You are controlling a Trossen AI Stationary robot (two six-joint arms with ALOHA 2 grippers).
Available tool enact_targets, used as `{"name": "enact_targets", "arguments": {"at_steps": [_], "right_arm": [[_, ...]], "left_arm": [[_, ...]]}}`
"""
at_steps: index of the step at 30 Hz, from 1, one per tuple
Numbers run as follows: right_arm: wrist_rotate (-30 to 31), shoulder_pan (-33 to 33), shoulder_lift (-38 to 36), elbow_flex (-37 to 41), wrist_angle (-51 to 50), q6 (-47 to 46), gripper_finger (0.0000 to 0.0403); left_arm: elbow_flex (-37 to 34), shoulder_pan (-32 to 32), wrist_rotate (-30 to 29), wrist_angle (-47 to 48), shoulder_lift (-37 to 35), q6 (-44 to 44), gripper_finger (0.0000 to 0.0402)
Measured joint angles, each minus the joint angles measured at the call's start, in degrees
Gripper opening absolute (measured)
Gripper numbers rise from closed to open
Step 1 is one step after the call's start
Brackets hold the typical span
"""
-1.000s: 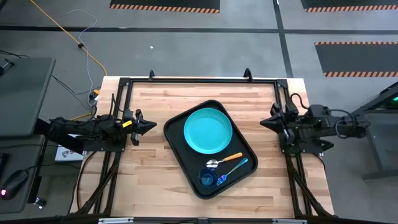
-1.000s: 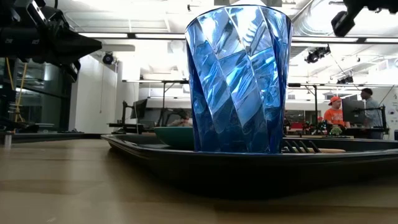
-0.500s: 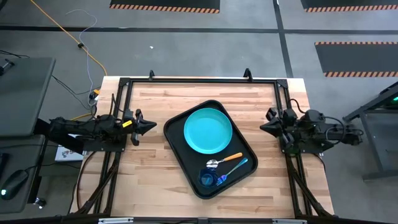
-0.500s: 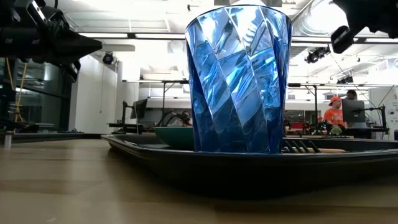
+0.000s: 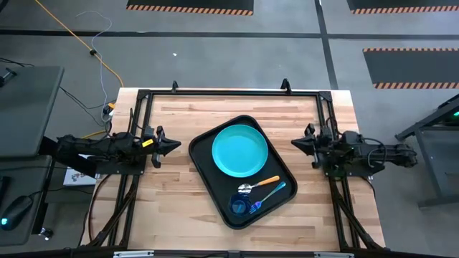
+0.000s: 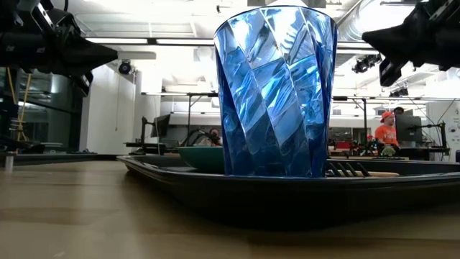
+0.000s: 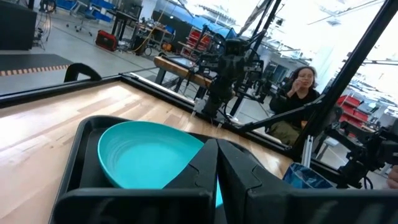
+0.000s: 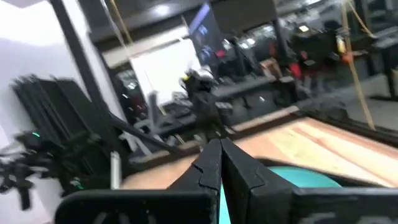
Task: Pick and place plate/cup/fork/spoon on tray
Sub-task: Return to Home Position
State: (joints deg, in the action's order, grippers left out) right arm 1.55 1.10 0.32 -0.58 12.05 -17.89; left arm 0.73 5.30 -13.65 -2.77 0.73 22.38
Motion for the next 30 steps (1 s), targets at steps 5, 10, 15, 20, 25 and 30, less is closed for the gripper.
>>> {"name": "enact_targets", "arguments": {"at_steps": [5,10,15,20,25,30], "right_arm": [[3.1,0.0,0.0,0.0,-5.9,0.0,0.0000],[3.2,0.0,0.0,0.0,-10.4,0.0,0.0000],[2.8,0.0,0.2,0.0,-10.6,0.0,0.0000],[2.8,0.0,0.2,0.0,-10.6,0.0,0.0000],[2.8,0.0,0.3,0.0,-10.7,0.0,0.0000],[2.7,0.0,0.3,0.0,-10.8,0.0,0.0000]], "left_arm": [[0.0,0.0,0.0,0.0,0.0,0.0,0.0003],[0.0,0.0,0.0,0.0,0.0,0.0,0.0003],[0.0,0.0,0.0,0.0,0.0,0.0,0.0003],[0.0,0.0,0.0,0.0,0.0,0.0,0.0003],[0.0,0.0,0.0,0.0,0.0,0.0,0.0003],[0.0,0.0,0.0,0.0,0.0,0.0,0.0003]]}}
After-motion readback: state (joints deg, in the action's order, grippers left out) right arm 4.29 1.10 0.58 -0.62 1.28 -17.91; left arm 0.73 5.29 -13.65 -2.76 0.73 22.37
